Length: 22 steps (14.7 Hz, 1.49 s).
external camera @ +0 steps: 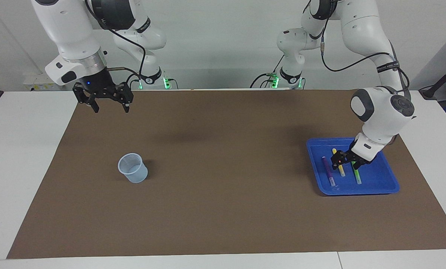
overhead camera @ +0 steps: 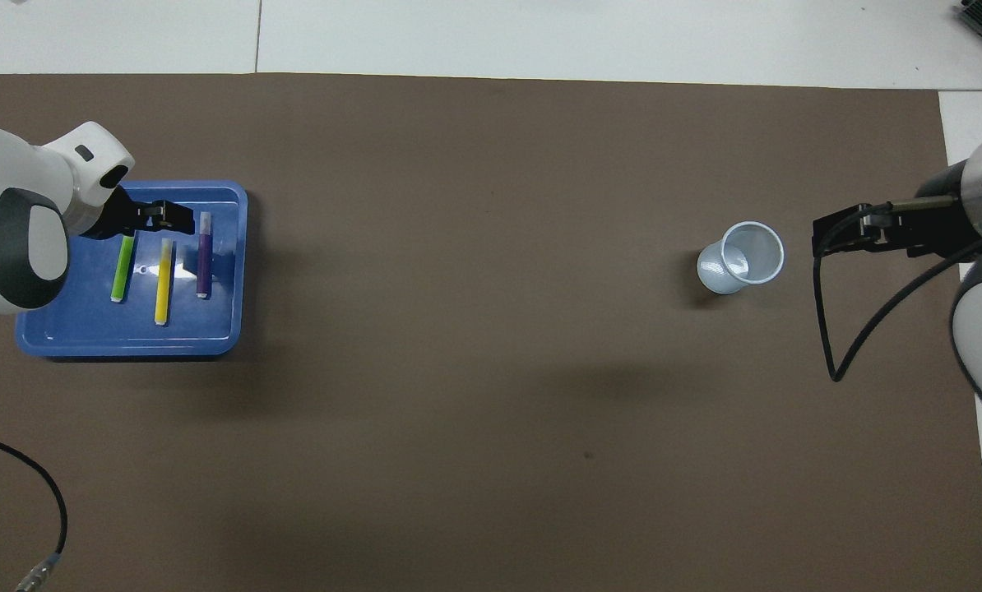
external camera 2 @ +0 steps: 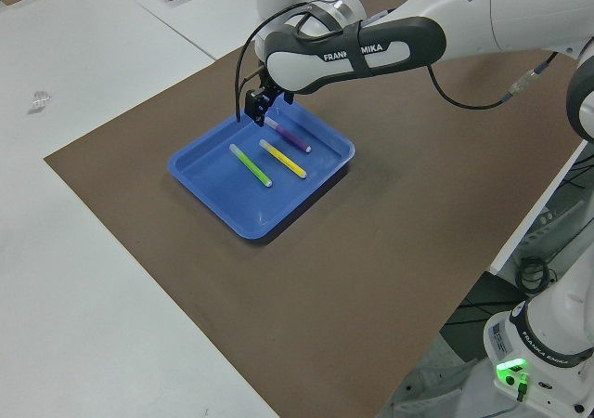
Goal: Transfer and insert pens with both arms
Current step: 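Lower the left gripper over the purple pen in the tray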
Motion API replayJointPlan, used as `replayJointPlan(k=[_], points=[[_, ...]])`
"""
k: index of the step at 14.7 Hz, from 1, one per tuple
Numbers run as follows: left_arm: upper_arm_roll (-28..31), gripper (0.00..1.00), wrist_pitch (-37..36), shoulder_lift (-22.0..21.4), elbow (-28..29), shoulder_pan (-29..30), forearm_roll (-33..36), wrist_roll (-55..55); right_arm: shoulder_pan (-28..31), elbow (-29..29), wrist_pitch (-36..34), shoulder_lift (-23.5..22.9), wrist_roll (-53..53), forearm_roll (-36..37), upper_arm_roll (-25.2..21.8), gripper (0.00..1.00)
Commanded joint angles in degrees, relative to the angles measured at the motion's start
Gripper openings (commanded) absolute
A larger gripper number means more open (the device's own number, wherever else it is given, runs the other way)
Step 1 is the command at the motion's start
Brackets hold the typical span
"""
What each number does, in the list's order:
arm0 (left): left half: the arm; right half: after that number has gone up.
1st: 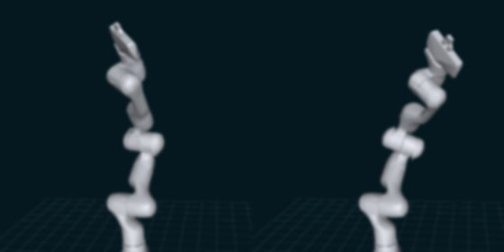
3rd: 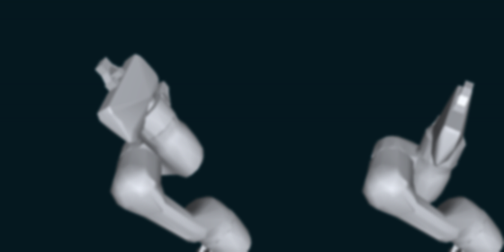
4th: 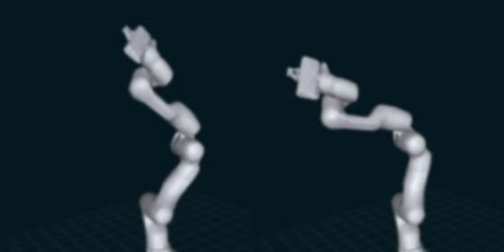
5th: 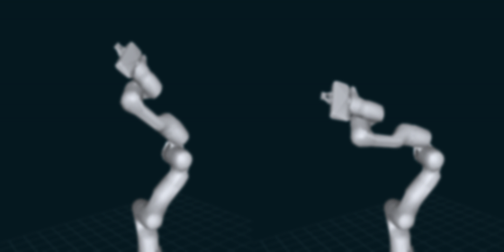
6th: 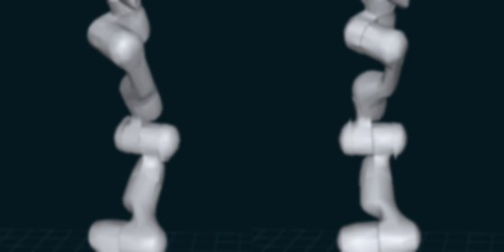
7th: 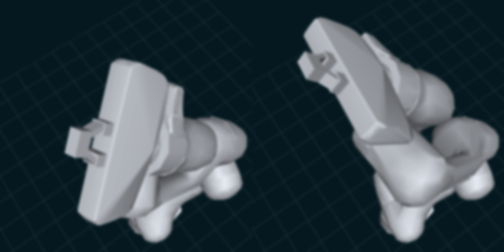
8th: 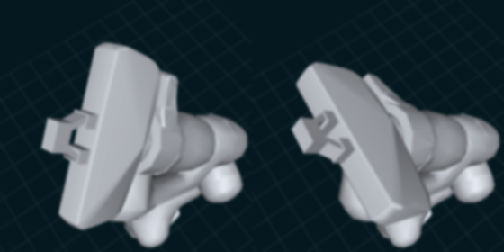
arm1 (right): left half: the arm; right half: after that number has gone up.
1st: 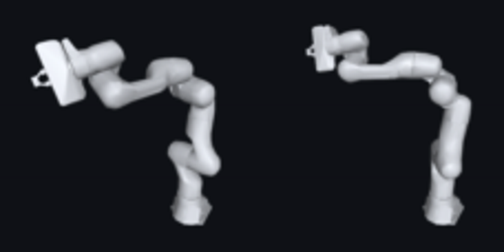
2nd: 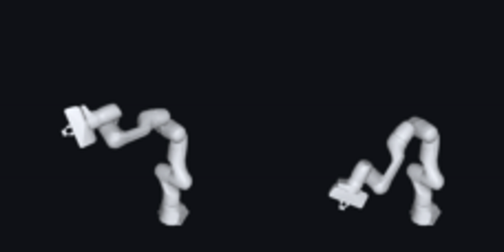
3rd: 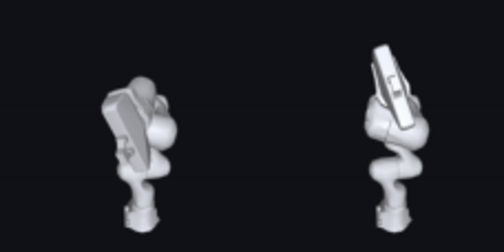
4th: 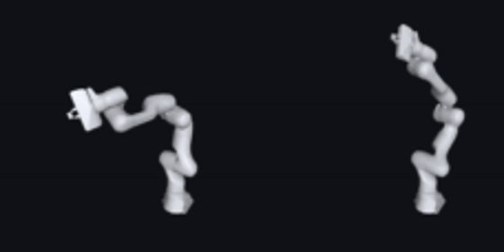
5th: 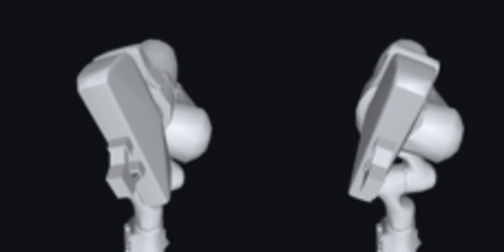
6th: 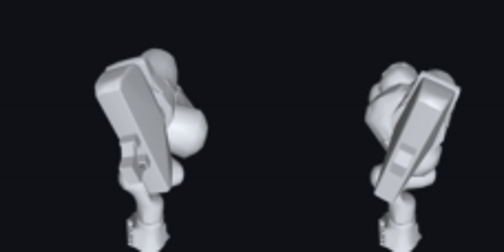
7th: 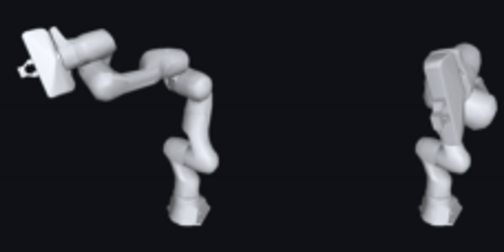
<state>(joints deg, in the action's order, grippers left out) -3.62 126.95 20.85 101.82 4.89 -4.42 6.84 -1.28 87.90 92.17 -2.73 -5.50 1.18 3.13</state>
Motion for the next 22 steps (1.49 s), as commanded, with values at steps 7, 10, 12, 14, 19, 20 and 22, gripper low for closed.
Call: replayJointPlan(k=[7, 10, 12, 14, 19, 20, 22], points=[[0.37, 0.89, 5.32, -0.99, 6.47, -0.67, -0.94, 3.44, 0.84, 0.69, -0.33, 0.97, -0.65, -0.39, 0.12, 1.00], [0.28, 0.90, 4.80, -0.99, 6.20, -0.49, -1.03, 3.35, 0.93, 1.13, -0.33, 1.23, -0.65, -0.48, 0.12, 1.00], [0.28, 0.90, 4.10, -1.08, 6.29, -0.76, -0.94, 2.74, 0.93, 1.22, -0.50, 1.41, -0.91, -0.48, 0.12, 1.00], [0.28, 0.87, 4.09, -1.25, 6.73, -1.28, -1.03, 2.39, 1.02, 1.31, -0.59, 1.50, -0.91, -0.65, 0.03, 1.00], [0.37, 0.70, 4.70, -1.52, 7.52, -2.34, -1.03, 2.38, 0.93, 1.22, -0.15, 1.41, -1.00, -1.79, -0.14, 1.00], [0.37, 0.67, 5.14, -1.52, 7.43, -2.43, -1.03, 2.38, 0.84, 1.31, -0.24, 1.50, -1.00, -1.79, -0.14, 1.00], [0.37, 0.66, 6.02, -1.34, 7.26, -2.34, -1.03, 2.38, 0.75, 1.22, -0.15, 1.50, -1.00, -1.79, -0.14, 1.00]])
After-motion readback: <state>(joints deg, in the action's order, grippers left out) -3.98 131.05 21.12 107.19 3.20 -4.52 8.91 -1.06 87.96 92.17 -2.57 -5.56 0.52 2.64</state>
